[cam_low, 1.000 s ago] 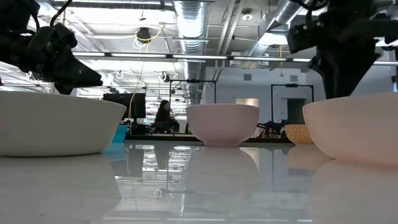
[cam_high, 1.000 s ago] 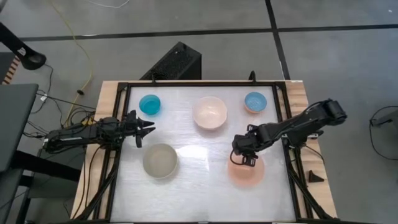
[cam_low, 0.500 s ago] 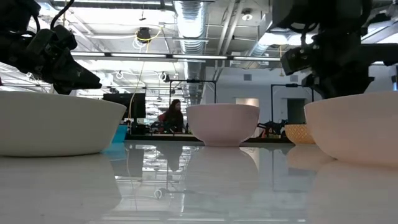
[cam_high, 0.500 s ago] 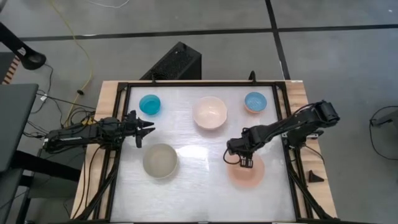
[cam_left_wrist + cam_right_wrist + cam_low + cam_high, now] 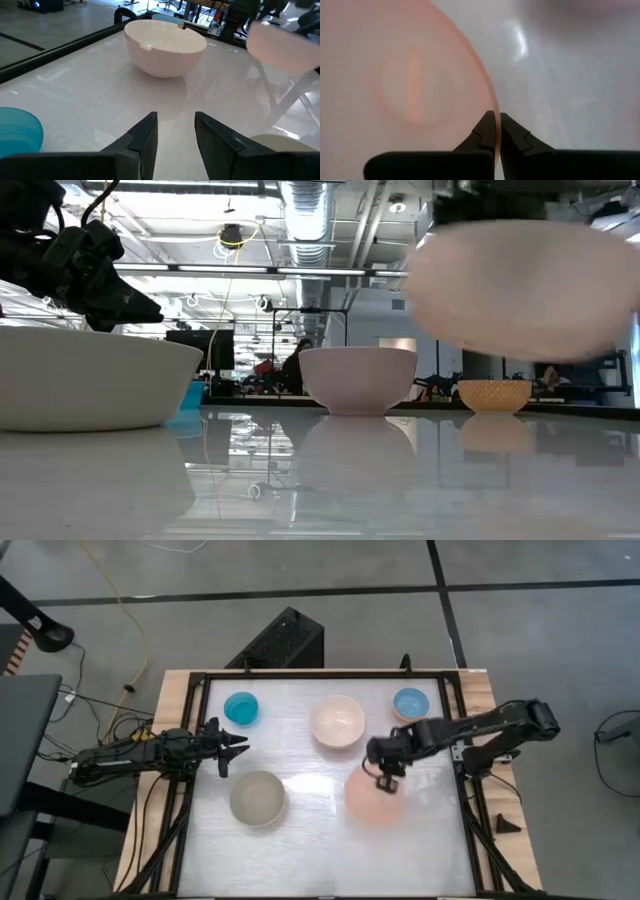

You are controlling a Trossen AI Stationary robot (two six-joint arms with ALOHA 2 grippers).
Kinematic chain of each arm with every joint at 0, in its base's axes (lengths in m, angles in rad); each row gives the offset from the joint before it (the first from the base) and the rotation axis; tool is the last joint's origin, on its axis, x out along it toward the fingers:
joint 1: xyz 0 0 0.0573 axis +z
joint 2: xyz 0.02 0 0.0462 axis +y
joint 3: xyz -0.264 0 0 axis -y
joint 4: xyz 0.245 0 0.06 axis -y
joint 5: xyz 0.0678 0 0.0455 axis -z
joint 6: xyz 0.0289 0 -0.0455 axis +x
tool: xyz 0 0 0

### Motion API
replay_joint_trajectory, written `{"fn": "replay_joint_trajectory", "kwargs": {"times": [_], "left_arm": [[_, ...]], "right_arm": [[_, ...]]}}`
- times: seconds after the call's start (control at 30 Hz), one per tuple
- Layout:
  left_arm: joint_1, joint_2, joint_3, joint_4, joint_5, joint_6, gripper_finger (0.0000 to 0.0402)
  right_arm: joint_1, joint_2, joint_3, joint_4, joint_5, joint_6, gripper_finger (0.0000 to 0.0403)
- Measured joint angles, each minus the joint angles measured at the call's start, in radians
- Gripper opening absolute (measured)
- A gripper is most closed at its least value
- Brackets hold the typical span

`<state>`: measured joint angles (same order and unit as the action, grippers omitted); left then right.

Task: Nest bowls inside each other
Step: Stack the orange bowl on top of the white bowl

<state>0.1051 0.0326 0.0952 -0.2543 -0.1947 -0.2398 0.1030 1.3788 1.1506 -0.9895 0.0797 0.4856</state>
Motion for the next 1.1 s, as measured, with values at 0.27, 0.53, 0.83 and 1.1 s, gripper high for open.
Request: {"fn": "replay_joint_trajectory", "kwargs": {"times": [0.27,0.53,0.83,1.1], "left_arm": [[0.0,0.0,0.0,0.0,0.0,0.0,0.0119],[0.0,0.0,-0.001,0.0,0.0,0.0,0.0119],[0.0,0.0,-0.001,0.0,0.0,0.0,0.0119],[0.0,0.0,-0.002,0.0,0.0,0.0,0.0119]], "right_arm": [[-0.275,0.0,0.176,0.019,0.002,-0.097,0.003],[-0.509,0.034,0.191,0.175,-0.064,-0.193,0.0031],[-0.607,0.198,0.191,0.247,-0.093,-0.25,0.003],[-0.628,0.271,0.191,0.258,-0.112,-0.233,0.0031]]}}
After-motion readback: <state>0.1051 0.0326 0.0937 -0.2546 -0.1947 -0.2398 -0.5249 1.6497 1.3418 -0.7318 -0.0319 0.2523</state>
